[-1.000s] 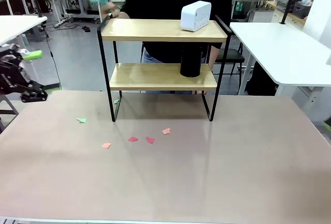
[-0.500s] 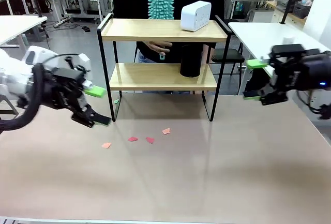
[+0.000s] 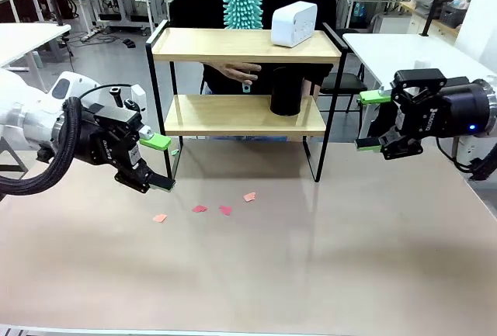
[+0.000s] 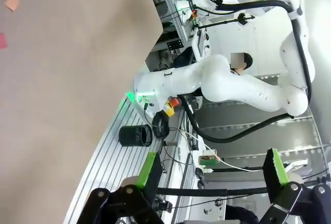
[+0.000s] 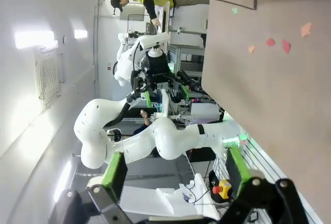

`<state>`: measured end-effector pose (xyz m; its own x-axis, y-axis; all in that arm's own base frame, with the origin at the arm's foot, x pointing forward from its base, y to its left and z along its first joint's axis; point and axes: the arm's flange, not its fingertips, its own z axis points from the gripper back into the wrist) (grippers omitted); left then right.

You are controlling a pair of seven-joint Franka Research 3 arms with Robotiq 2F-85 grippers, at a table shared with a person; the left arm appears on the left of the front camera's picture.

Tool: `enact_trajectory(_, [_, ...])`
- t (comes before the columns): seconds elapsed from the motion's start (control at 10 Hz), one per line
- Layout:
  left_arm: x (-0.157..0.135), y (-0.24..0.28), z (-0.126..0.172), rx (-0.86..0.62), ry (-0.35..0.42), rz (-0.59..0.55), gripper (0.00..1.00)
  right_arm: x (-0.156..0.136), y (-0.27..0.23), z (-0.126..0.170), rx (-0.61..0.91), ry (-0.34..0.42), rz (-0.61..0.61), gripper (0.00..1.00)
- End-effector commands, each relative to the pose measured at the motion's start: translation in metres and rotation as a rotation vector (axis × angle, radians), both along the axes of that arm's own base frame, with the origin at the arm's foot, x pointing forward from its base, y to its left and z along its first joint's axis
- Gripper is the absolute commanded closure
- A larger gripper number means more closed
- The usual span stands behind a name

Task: Clean the shelf.
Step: Hand the Duster back to the human.

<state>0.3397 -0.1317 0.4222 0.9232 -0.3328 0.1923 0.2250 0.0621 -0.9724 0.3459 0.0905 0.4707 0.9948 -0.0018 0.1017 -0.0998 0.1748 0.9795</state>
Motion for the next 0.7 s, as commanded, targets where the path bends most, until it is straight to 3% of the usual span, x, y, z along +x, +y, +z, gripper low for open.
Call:
enact_trajectory(0.0, [-0.0046,0.0033,0.0018,-0.014,-0.006,-0.010,0.00,-0.0010,-0.0023,0.0023,-0.009,-0.010,-0.003,0.00])
enact_trajectory(0.6, [-0.0046,0.0033,0.0018,-0.014,-0.006,-0.010,0.00,-0.0010,-0.0023,0.0023,-0.009,-0.010,-0.003,0.00])
